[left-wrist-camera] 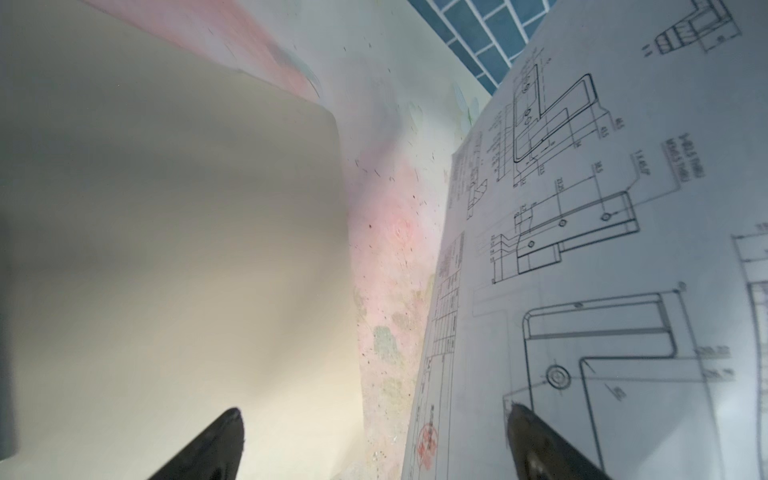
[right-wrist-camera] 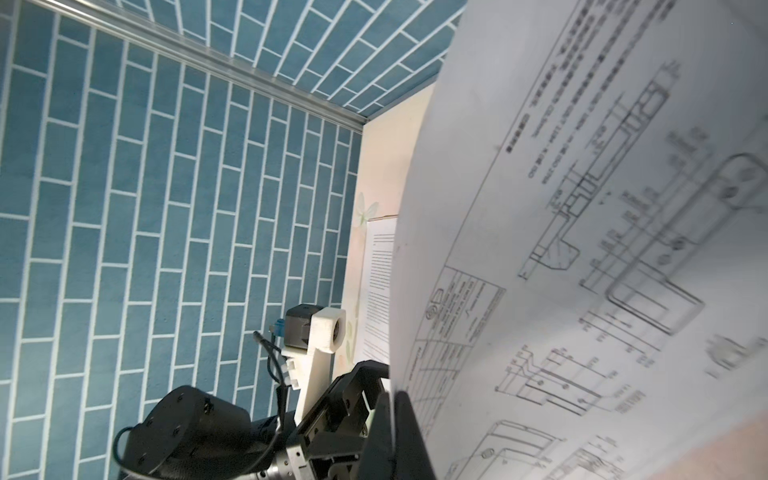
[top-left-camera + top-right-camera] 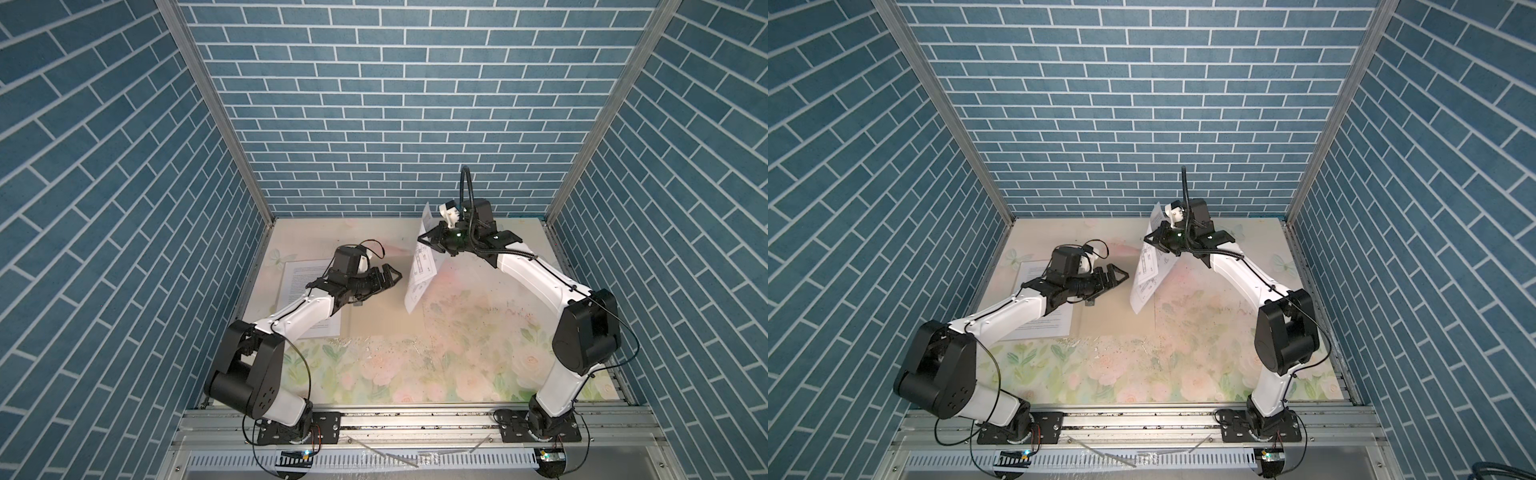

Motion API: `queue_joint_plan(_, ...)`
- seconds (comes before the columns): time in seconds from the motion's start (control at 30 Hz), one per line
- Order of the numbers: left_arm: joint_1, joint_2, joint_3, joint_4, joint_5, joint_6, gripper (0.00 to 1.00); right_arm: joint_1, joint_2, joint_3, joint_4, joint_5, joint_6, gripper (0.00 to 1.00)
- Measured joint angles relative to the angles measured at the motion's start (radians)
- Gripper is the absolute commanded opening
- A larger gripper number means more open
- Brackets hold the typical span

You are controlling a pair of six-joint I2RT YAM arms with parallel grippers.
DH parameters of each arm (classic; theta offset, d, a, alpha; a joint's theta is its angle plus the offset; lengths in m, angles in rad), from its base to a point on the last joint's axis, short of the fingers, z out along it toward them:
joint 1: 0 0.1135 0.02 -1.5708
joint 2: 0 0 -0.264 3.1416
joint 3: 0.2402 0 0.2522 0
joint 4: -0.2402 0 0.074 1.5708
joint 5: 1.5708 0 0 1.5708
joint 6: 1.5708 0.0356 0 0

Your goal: Put the files into the folder

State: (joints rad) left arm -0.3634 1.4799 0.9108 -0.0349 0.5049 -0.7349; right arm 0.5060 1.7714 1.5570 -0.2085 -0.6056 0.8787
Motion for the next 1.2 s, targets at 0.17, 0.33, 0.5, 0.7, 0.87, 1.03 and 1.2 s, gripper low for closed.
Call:
queue_joint_plan(0.17, 0.074, -0.047, -0.034, -0.051, -0.01, 0.042, 1.0, -0.009, -0.034, -0.019, 0.107, -0.006, 0.05, 0.0)
queue_joint_plan(0.33, 0.129, -0.059, -0.089, -0.074, -0.003, 0.059, 1.0, -0.031, -0.128, -0.257, 0.278, 0.021, 0.116, 0.0)
queue_joint_plan(0.5, 0.183, -0.071, -0.137, -0.077, 0.016, 0.072, 1.0, -0.037, -0.086, -0.533, 0.48, 0.071, 0.226, 0.0)
queue_joint_plan(0.7, 0.222, -0.091, -0.165, -0.08, 0.032, 0.108, 1.0, -0.028, 0.049, -0.698, 0.649, 0.107, 0.369, 0.0)
queue_joint_plan(0.87, 0.24, -0.09, -0.203, -0.08, 0.038, 0.131, 1.0, -0.02, 0.056, -0.703, 0.692, 0.13, 0.409, 0.0)
queue_joint_plan(1.03, 0.243, -0.075, -0.238, -0.08, 0.036, 0.159, 1.0, -0.018, 0.058, -0.701, 0.672, 0.143, 0.451, 0.0)
queue_joint_plan(1.2, 0.243, -0.021, -0.244, -0.046, 0.046, 0.168, 1.0, -0.011, 0.102, -0.682, 0.715, 0.146, 0.564, 0.0)
